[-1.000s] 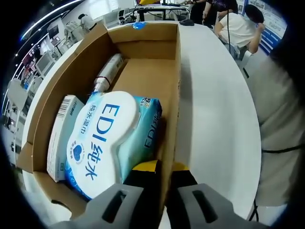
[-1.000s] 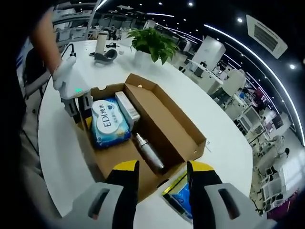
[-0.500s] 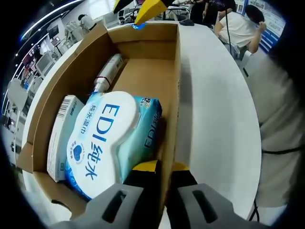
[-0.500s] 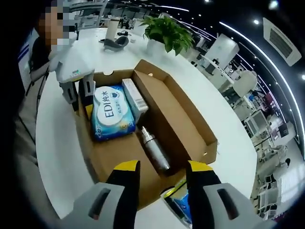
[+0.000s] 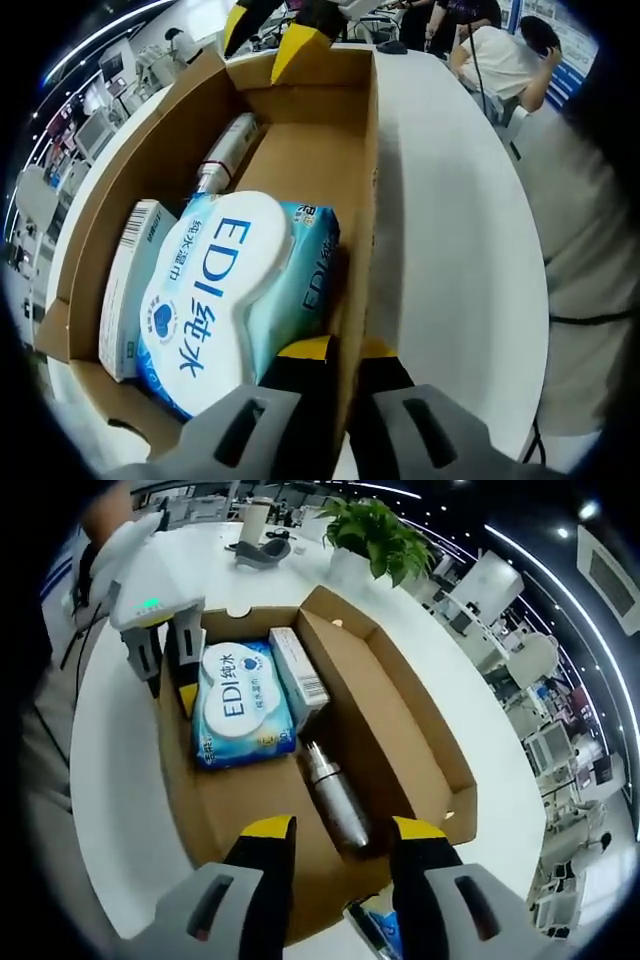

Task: Operate the shoe box by opening the lid, removing the specified soft item, and placing it in the target area until the item is outside and the box remains undamaged.

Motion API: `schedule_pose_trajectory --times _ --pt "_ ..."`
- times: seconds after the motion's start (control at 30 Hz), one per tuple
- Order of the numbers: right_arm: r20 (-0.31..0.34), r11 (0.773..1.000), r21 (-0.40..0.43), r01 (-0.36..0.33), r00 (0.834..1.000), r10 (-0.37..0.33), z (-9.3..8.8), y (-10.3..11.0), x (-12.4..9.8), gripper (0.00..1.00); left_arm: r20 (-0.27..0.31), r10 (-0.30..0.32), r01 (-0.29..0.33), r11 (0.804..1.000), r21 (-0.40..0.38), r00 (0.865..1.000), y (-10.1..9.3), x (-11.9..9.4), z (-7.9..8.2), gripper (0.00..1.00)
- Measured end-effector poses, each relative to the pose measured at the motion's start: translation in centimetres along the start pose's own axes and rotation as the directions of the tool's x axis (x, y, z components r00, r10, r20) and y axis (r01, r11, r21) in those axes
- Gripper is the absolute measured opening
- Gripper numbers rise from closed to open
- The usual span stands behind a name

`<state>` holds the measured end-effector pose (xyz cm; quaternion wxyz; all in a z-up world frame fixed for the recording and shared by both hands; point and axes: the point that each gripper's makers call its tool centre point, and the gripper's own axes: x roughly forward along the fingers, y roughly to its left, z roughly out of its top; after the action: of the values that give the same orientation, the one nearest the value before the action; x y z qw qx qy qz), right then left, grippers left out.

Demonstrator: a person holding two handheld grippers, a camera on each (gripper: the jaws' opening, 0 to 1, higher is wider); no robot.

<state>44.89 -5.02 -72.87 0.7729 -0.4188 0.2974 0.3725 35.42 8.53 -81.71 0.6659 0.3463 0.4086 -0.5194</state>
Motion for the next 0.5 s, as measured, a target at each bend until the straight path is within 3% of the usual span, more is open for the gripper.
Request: schedule_pose_trajectory --times 0.5 --pt "-0.087 0.998 -0.056 -0.019 0.996 0.014 -1.6 0.1 2.7 0.36 -0.002 -0.002 0.002 1.0 0.001 1.0 0.0 0.0 0.0 0.02"
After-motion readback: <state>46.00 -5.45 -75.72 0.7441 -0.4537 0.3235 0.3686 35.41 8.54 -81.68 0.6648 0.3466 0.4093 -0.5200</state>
